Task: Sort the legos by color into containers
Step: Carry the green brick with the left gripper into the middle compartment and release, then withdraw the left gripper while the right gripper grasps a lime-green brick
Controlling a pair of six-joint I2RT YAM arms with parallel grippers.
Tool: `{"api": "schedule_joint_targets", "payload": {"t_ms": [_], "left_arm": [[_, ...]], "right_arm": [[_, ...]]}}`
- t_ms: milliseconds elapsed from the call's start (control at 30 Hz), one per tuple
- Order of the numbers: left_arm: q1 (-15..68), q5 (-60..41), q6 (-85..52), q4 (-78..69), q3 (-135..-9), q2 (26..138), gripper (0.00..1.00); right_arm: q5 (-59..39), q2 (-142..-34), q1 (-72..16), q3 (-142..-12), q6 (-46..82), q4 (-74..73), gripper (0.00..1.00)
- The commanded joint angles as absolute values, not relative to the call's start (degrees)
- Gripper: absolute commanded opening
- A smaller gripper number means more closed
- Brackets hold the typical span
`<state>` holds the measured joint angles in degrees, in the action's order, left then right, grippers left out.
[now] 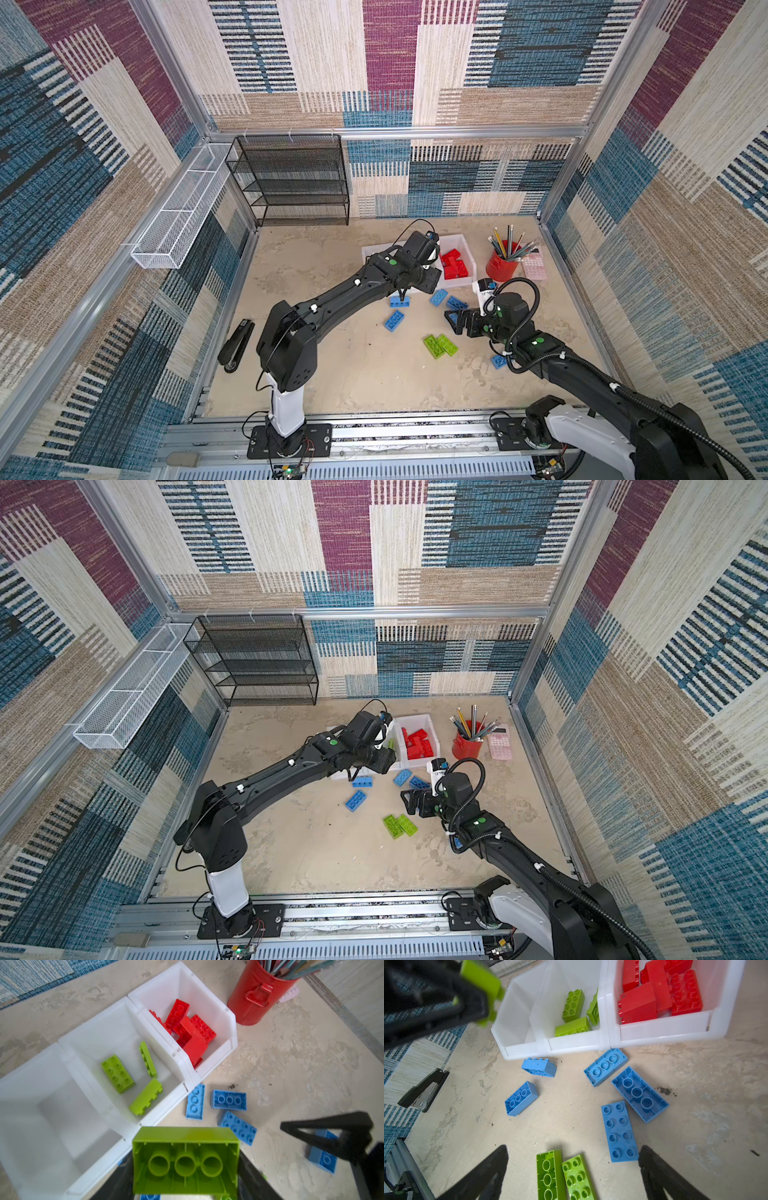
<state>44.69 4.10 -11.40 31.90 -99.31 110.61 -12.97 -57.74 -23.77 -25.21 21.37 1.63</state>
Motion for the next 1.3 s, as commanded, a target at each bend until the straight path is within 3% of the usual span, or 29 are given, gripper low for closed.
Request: {"api": "schedule_joint_targets", "payload": {"t_ms": [0, 467, 600, 767, 967, 1267], "left_arm": [[42.8, 2.0, -9.0, 35.3, -105.2, 115.3, 0.43], [37.6, -1.3, -8.4, 40.9, -123.4, 132.4, 0.44], [37.4, -1.6, -8.3, 40.8, -124.7, 133.5, 0.52], [37.3, -1.4, -8.2, 40.8, -125.1, 132.9, 0.73], [37.3, -0.6, -8.3, 39.8, -122.9, 129.2, 0.84], [37.4, -2.0, -13.0, 32.8, -109.0, 116.3, 0.82]], "right_arm": [[-14.1, -57.7, -23.8, -24.5, 21.2, -2.1, 0.99], [-13.8, -57.7, -23.9, -23.8, 21.2, -3.4, 0.99], [-13.5, -58.2, -23.9, -24.0, 20.9, -3.0, 0.99], [-14.0, -60.1, -24.0, -24.3, 20.6, -2.5, 0.99], [-12.9, -60.6, -25.5, -25.0, 20.3, -0.7, 0.99], [-5.6, -62.6, -34.2, -29.4, 20.6, 6.7, 0.98]]}}
